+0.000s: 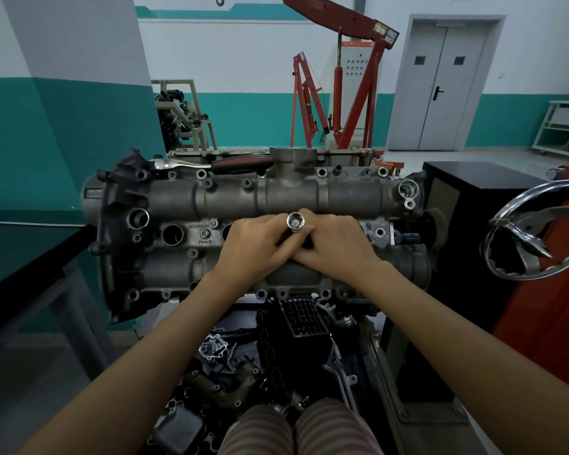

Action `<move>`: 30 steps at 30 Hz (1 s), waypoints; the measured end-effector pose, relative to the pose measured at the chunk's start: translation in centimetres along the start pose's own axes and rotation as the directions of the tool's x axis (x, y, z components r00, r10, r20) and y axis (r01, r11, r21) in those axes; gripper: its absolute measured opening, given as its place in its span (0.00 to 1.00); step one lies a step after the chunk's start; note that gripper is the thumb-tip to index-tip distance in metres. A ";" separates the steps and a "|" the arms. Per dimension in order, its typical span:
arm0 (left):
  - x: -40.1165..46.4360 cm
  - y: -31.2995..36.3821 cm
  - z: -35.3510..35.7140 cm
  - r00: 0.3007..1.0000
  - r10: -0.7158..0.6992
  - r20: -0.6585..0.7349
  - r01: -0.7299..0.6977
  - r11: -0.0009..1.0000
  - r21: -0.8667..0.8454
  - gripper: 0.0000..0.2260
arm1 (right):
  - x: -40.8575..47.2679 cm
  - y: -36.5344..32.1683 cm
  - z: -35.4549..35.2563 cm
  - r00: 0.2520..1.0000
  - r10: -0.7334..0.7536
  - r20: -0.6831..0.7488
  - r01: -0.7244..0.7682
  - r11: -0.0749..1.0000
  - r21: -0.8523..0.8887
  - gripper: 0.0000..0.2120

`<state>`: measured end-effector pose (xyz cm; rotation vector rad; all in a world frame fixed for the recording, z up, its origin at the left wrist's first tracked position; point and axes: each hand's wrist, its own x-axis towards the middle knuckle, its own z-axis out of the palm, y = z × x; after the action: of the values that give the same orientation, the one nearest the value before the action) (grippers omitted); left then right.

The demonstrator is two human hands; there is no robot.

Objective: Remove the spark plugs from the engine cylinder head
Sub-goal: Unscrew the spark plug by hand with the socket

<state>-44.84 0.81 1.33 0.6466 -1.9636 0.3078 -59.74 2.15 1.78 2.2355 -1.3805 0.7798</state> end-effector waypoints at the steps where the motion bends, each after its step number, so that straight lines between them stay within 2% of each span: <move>1: 0.0 -0.1 0.0 1.000 -0.002 -0.008 0.002 1.000 -0.011 0.17 | 0.0 0.1 0.1 1.000 0.000 0.003 0.000 1.000 -0.028 0.20; 6: 0.0 0.2 -0.1 1.000 0.005 -0.013 -0.006 0.999 -0.039 0.15 | 0.0 0.3 0.0 0.999 -0.047 0.015 0.048 0.998 -0.050 0.16; 10: 0.1 0.4 -0.3 1.000 -0.006 0.004 0.006 0.999 -0.046 0.13 | -0.1 -0.1 -0.3 0.998 -0.064 0.007 0.064 0.997 0.032 0.12; 13: 0.1 0.3 -0.1 1.000 0.019 0.007 -0.019 1.000 0.014 0.15 | -0.1 -0.2 -0.2 1.000 -0.028 -0.001 0.028 0.999 0.033 0.14; 16: 0.1 0.0 0.1 0.999 0.038 -0.021 -0.037 0.999 0.014 0.17 | 0.0 0.1 0.1 1.000 0.001 0.008 -0.001 0.998 -0.056 0.19; 24: 0.1 0.6 -0.1 1.000 0.008 -0.017 -0.008 1.000 0.022 0.13 | 0.0 0.1 0.0 0.998 -0.064 0.013 0.064 0.997 -0.037 0.14; 27: -0.1 0.2 0.1 1.000 0.010 -0.029 -0.009 0.999 0.046 0.16 | -0.1 0.0 0.0 0.999 -0.035 -0.007 0.035 0.999 0.002 0.16; 30: -0.2 0.0 0.1 0.999 -0.011 -0.030 0.011 1.000 0.018 0.19 | -0.1 0.1 0.1 1.000 -0.001 -0.003 0.001 0.999 -0.049 0.18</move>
<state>-44.83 0.79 1.09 0.6606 -1.9300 0.3268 -59.81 2.06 1.64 2.1963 -1.3815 0.7407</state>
